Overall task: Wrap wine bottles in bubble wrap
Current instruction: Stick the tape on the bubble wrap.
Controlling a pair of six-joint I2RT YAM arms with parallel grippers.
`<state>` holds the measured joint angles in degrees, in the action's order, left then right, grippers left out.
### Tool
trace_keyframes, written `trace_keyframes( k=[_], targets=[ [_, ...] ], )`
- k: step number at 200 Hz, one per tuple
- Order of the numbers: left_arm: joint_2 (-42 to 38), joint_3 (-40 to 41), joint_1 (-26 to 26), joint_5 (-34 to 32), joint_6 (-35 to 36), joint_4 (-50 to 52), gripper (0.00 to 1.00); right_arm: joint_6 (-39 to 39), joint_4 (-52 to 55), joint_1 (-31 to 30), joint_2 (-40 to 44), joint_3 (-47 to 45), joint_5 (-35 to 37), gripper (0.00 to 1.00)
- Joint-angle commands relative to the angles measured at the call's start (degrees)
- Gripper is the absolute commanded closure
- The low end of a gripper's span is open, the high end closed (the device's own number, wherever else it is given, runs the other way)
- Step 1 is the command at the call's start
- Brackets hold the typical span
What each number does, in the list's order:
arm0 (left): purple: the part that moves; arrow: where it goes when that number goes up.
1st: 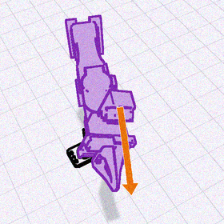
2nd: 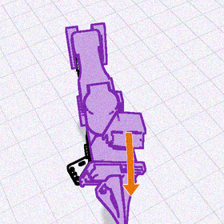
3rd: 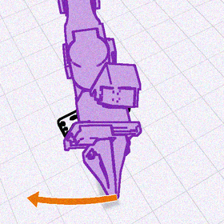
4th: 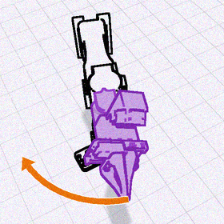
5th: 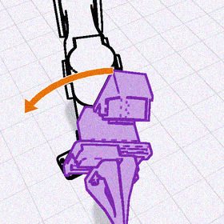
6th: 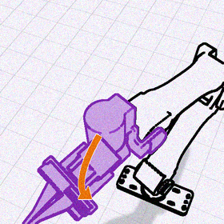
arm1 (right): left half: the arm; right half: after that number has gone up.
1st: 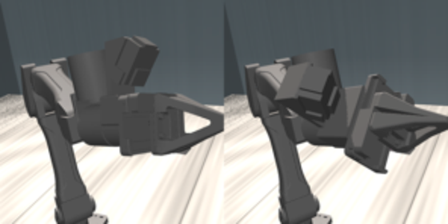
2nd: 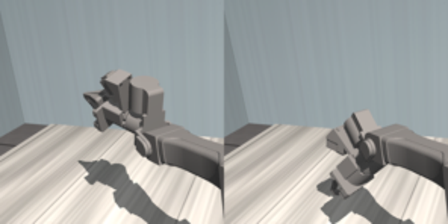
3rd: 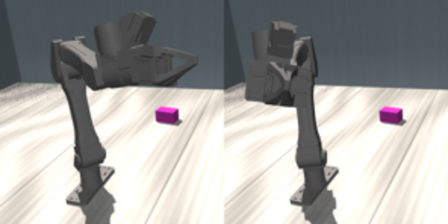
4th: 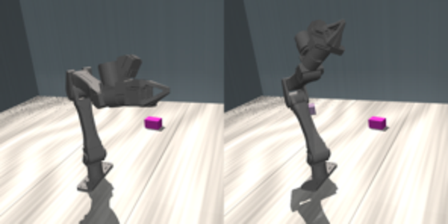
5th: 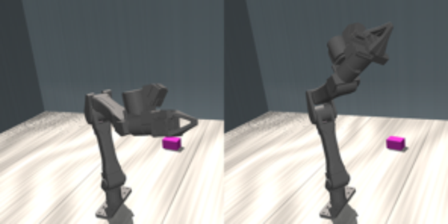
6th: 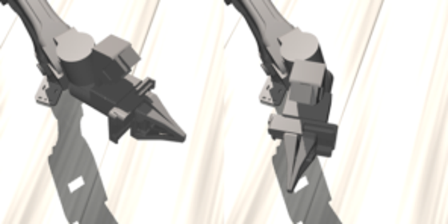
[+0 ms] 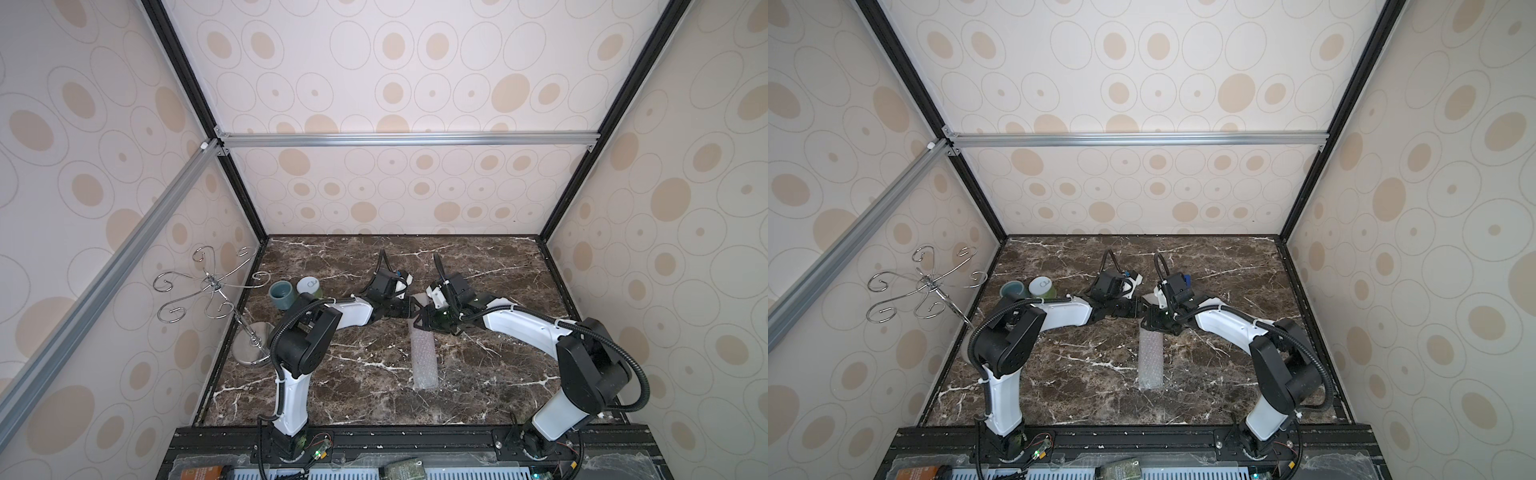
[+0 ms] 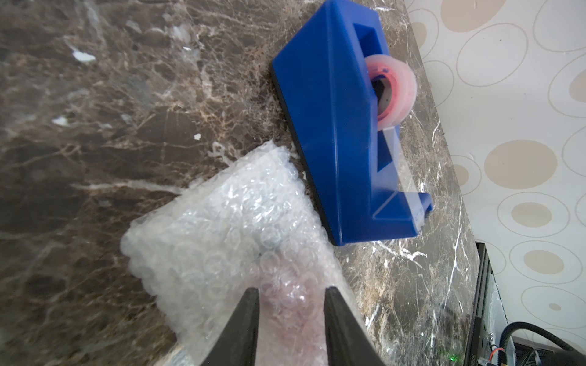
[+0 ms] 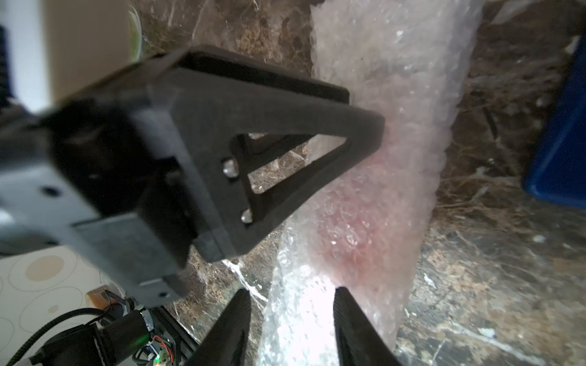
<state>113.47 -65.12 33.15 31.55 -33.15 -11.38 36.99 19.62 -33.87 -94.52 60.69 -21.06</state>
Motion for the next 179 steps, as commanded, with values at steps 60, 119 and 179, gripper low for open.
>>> trace_keyframes(
  k=[60, 119, 179],
  targets=[
    [-1.3, 1.7, -0.2, 0.9, 0.4, 0.0, 0.65, 1.1, 4.4, -1.5, -4.1, 5.3, -0.4, 0.72],
    [-1.3, 3.0, -0.2, 1.2, 0.1, -0.8, 0.65, 1.0, 9.6, -2.2, -4.6, 7.3, 2.2, 0.73],
    [-1.7, 4.2, -0.2, 1.2, 0.4, -1.7, 0.65, 1.8, 9.4, -2.3, -4.7, 7.9, 2.3, 0.88]
  ],
)
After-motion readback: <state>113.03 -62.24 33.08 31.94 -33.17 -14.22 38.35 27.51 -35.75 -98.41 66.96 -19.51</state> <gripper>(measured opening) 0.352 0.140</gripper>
